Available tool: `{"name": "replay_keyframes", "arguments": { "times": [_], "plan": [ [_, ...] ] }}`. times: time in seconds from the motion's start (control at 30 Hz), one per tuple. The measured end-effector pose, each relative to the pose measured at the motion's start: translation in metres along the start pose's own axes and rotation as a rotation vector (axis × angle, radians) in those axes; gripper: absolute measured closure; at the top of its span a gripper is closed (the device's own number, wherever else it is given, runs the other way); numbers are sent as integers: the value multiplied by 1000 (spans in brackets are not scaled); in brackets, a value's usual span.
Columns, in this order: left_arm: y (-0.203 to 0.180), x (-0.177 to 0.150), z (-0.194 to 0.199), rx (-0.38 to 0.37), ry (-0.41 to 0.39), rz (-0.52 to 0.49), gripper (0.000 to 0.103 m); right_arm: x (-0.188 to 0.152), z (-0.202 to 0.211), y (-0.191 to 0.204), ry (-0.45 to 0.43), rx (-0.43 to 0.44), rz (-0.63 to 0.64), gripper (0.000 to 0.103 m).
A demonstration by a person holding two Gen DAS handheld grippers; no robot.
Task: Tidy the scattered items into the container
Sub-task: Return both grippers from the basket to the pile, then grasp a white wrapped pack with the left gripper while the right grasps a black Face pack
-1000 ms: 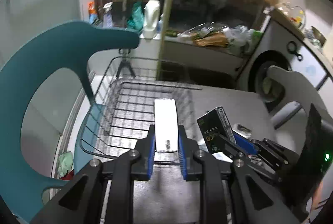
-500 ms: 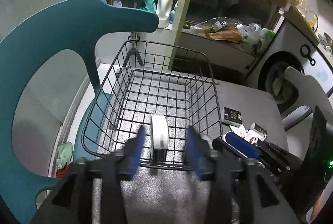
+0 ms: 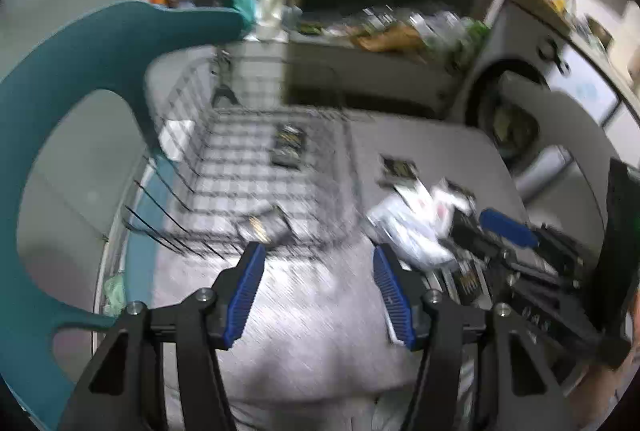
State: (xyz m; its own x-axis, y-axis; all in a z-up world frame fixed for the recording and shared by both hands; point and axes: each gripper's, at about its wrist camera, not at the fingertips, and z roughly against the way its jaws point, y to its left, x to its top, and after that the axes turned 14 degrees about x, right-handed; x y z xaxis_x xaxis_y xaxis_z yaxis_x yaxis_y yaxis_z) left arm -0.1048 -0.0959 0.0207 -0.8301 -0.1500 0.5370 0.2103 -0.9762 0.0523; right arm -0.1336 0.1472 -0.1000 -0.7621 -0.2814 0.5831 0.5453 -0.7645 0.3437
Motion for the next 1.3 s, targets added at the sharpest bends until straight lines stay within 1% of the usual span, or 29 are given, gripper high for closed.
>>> {"name": "replay_keyframes", "arguments": {
  "times": [0.1, 0.2, 0.37, 0.47, 0.6, 0.67, 0.77, 0.8, 0.83, 0.93, 1.07, 1.17, 1.2, 1.23, 1.27, 1.3],
  "plan": [
    [-31, -21, -8, -23, 44, -58, 41, -26, -1, -26, 36, -21, -36, 54],
    [-56, -37, -22, -43, 89, -86, 41, -47, 2, -48, 58, -24, -82, 54],
    [-92, -56, -53, -52, 161, -114, 41, -76, 3, -62, 92, -25, -92, 54],
    [-108, -60, -68, -51, 182, -125, 41, -86, -1, -70, 105, -19, -110, 54],
    [-129, -57, -84, -40, 191, -150, 41, -93, -5, -66, 112, 1, -107, 54],
    [-135, -55, -90, -27, 194, -161, 41, -95, -9, -60, 118, 20, -96, 54],
    [-139, -55, -99, -11, 207, -175, 41, -96, -16, -49, 127, 17, -85, 52],
    [-138, -56, -101, -12, 214, -180, 55, -97, -19, -46, 129, 7, -85, 51],
    [-137, -58, -103, -19, 223, -184, 79, -98, -21, -44, 128, 0, -87, 48],
    [-130, -59, -102, -30, 226, -187, 79, -97, -28, -39, 121, -20, -102, 41],
    [-118, -62, -96, -26, 220, -183, 79, -92, -37, -32, 123, -36, -104, 37],
    [-115, -65, -92, -18, 204, -203, 78, -92, -47, -29, 132, -62, -94, 36],
    [-115, -65, -91, -11, 192, -205, 72, -92, -47, -28, 125, -69, -83, 36],
    [-116, -65, -89, -6, 183, -207, 59, -92, -48, -27, 127, -77, -73, 35],
    [-117, -64, -89, -6, 178, -209, 51, -92, -49, -26, 129, -80, -64, 36],
    [-118, -64, -89, -7, 171, -207, 41, -93, -48, -27, 132, -84, -57, 36]
  ]
}}
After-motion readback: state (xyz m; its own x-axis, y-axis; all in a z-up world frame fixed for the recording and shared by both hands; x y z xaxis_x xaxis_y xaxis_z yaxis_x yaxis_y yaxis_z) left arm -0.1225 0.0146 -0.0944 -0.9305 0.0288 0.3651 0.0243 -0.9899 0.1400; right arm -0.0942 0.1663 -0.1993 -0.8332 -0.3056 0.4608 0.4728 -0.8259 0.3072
